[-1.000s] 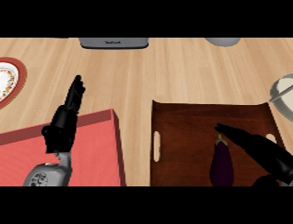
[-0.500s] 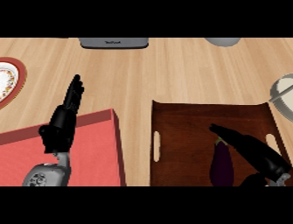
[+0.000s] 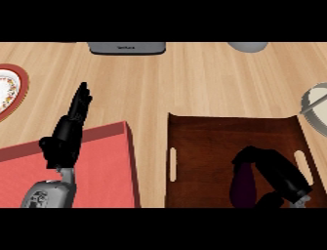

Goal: Pick the eggplant from the tray and place it in the tiered basket

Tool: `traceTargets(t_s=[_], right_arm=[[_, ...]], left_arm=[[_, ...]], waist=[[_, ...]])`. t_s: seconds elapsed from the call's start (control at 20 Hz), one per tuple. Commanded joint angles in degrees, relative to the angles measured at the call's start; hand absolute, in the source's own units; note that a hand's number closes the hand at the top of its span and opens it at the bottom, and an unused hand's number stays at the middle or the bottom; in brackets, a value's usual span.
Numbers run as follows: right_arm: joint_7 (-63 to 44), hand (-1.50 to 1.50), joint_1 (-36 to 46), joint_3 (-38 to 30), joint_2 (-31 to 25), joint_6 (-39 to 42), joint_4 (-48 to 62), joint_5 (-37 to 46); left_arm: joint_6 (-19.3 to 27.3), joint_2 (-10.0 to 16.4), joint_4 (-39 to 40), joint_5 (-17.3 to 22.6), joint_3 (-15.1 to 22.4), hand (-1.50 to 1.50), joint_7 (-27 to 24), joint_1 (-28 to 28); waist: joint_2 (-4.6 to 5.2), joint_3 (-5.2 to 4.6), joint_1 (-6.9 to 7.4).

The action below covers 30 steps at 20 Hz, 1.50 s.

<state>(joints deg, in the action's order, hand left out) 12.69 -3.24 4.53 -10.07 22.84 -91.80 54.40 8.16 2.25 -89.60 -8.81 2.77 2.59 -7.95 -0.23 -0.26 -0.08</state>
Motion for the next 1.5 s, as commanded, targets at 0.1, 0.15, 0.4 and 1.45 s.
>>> traceTargets(t_s=[0.1,0.15,0.4,1.45], right_arm=[[0.42,1.50,1.35,0.51,1.22,-6.10,1.81,2.66],[1.01,1.50,0.37,1.30,1.90,-8.92,3.70,4.00],[0.70,1.50,-3.04,-2.13,-13.62,-6.51,-0.53,12.85],[1.43,1.50,-2.38,-47.63,-34.20,14.19,-22.78,-16.38]], left_arm=[[1.58,-1.75,-1.88,-2.25,2.18,0.00,1.46,1.18],[1.30,-1.56,1.77,-1.31,0.56,0.00,-1.07,-0.95],[1.89,-1.20,-1.72,-2.59,1.55,0.00,1.89,-0.60],[0.97,-0.50,-0.28,-1.13,0.05,0.00,0.69,0.64]], waist=[[0.20,0.26,0.08],[0.23,0.26,0.00],[-0.02,0.23,-0.35],[-0.03,0.15,-0.81]])
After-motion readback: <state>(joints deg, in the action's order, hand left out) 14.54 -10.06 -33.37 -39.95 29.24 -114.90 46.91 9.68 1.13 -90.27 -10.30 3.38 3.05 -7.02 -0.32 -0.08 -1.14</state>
